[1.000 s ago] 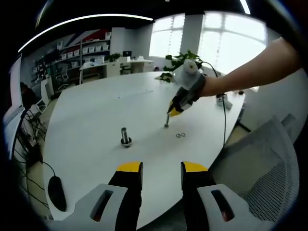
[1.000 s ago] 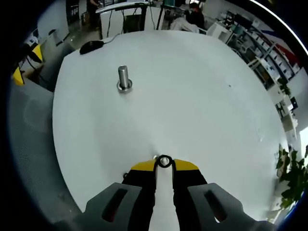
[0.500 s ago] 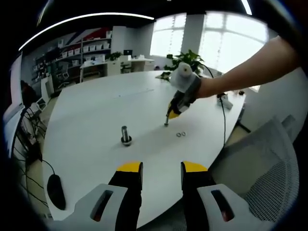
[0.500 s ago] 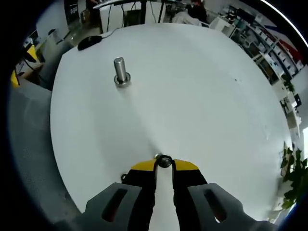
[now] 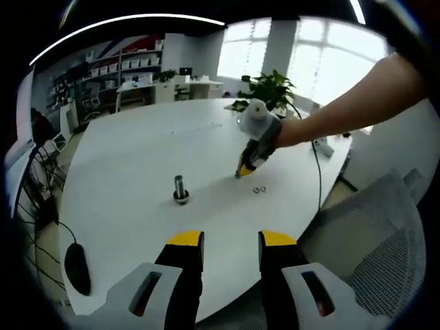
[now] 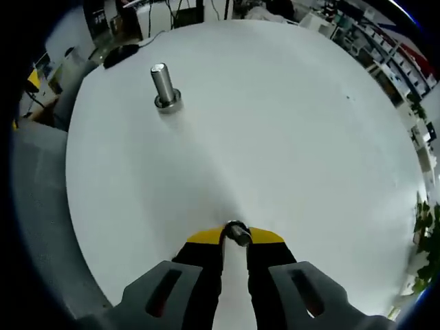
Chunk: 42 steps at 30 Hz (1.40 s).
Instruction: Place the washer onto the threaded stud by aligning its center hole with the stud, sliding it down to the base, and recovering from edge contact or off-axis alignment until the washer reaches the visible bottom stop.
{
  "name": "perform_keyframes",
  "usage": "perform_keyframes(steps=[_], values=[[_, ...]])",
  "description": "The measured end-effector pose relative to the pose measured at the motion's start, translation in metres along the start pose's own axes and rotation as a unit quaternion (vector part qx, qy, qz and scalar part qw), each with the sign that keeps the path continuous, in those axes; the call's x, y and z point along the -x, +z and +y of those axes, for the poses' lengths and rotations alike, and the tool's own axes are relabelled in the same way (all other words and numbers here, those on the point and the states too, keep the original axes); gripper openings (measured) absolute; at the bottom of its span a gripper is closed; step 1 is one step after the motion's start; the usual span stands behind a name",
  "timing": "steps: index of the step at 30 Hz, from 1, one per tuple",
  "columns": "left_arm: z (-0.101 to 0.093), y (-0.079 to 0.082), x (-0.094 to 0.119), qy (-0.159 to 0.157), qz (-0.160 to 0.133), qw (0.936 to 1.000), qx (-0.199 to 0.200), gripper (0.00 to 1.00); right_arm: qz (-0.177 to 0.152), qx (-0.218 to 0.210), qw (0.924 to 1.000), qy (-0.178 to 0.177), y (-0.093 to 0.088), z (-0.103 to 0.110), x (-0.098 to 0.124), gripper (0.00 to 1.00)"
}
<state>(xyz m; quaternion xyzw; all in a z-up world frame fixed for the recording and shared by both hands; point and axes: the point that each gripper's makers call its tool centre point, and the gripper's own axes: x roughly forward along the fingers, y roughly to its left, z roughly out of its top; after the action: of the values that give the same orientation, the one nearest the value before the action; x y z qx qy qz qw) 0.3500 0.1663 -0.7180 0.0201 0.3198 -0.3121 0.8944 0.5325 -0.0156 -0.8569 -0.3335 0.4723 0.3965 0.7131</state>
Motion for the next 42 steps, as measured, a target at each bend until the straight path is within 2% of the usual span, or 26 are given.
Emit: perform_keyframes(steps=[16, 24, 31, 42], values=[[0.001, -0.001, 0.000, 0.001, 0.000, 1.0000, 0.005, 0.30, 0.005, -0.014, 0.9999, 0.005, -0.004, 0.001, -0.001, 0.16], [0.001, -0.001, 0.000, 0.003, 0.001, 1.0000, 0.003, 0.30, 0.004, -0.020, 0.9998, 0.000, -0.010, 0.003, 0.009, 0.18], [0.002, -0.001, 0.001, 0.006, 0.000, 1.0000, 0.002, 0.30, 0.002, -0.028, 0.9996, -0.003, -0.021, 0.002, 0.020, 0.18], [0.001, -0.001, 0.000, 0.007, 0.004, 0.9999, -0.006, 0.30, 0.003, -0.027, 0.9994, 0.019, -0.043, 0.023, 0.024, 0.18]])
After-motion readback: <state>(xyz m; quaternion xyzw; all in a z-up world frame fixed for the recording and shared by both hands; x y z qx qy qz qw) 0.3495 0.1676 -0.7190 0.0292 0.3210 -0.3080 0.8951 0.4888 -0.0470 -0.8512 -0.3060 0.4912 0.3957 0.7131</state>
